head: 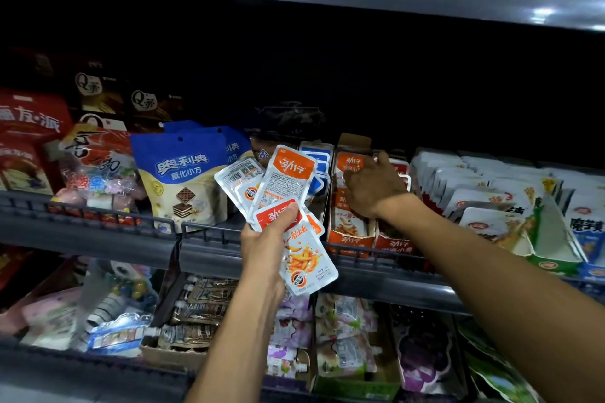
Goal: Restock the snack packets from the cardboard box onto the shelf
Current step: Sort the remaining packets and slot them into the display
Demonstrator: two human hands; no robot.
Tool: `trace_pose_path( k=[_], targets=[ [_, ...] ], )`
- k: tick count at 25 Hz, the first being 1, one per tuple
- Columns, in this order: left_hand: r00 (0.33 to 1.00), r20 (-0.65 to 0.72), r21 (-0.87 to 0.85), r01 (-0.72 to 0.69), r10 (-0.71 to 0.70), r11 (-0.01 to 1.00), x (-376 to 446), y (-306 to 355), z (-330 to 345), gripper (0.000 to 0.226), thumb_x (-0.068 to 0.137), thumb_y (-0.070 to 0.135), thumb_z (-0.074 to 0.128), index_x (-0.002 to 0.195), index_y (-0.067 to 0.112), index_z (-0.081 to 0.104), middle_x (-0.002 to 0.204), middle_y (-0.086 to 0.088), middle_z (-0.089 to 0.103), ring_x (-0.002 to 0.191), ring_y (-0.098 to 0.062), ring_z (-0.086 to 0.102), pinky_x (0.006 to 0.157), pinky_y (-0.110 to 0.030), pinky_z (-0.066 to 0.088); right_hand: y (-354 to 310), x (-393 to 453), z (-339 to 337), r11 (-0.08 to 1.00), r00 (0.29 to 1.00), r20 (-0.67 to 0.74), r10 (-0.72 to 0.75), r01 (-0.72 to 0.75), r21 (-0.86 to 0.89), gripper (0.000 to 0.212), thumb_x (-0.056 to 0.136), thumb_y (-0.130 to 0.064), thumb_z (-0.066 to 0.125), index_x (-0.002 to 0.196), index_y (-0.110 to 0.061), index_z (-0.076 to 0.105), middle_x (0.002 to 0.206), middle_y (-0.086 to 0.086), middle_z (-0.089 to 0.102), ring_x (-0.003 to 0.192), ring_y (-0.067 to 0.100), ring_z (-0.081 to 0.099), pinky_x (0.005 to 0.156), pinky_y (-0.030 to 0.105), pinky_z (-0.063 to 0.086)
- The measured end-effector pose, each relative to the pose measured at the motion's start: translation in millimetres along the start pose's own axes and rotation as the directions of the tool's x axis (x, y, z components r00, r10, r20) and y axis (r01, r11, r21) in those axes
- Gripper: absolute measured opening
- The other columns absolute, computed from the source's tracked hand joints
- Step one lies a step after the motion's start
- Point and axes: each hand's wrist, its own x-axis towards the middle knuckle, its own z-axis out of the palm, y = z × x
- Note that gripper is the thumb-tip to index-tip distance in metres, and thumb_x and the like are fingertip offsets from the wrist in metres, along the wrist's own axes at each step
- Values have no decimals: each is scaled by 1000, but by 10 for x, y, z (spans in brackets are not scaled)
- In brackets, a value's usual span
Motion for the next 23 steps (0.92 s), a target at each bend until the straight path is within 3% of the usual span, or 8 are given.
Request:
trace_pose_path(
  k=[3, 7, 15, 21, 23],
  targets=[
    [1000, 0, 3, -8, 8, 1000, 5, -7, 0, 37, 80, 18, 80, 112, 18, 62, 95, -8, 77, 83, -27, 75, 77, -46, 61, -24, -20, 9, 1000, 998, 65, -24, 23, 13, 49, 96, -51, 30, 128, -23, 53, 131, 5, 58, 131, 25, 39, 111, 47, 16],
    [1000, -3, 1, -1, 1, 1000, 6, -11, 5, 38, 80, 17, 80, 112, 18, 61, 95, -8, 77, 83, -27, 75, 78, -47, 60, 19, -32, -6, 993, 995, 98, -30, 19, 115, 45, 93, -53, 32, 112, -23, 61, 115, 4, 63, 120, 23, 44, 105, 45, 21],
    [1000, 3, 7, -7, 7, 1000, -5, -23, 27, 38, 81, 16, 79, 115, 15, 62, 99, -10, 76, 85, -28, 75, 79, -48, 60, -83, -131, 23, 996, 1000, 22, 2, 0, -86, 52, 94, -54, 26, 115, -23, 62, 126, 1, 60, 134, 27, 29, 109, 49, 13],
    [1000, 2, 7, -5, 5, 1000, -27, -19, 33, 35, 80, 15, 79, 110, 17, 62, 98, -11, 76, 86, -30, 74, 82, -51, 59, -10, -156, 1, 980, 999, 0, 50, -49, 195, 45, 91, -52, 39, 119, -21, 55, 124, 3, 58, 130, 24, 35, 105, 48, 20],
    [1000, 0, 5, -5, 5, 1000, -16, -20, 28, 37, 80, 15, 80, 112, 16, 62, 97, -11, 76, 86, -30, 74, 83, -52, 59, -9, -145, -9, 977, 998, 26, 51, -55, 205, 43, 91, -52, 39, 115, -22, 60, 125, 3, 57, 130, 25, 35, 106, 49, 20]
  ],
)
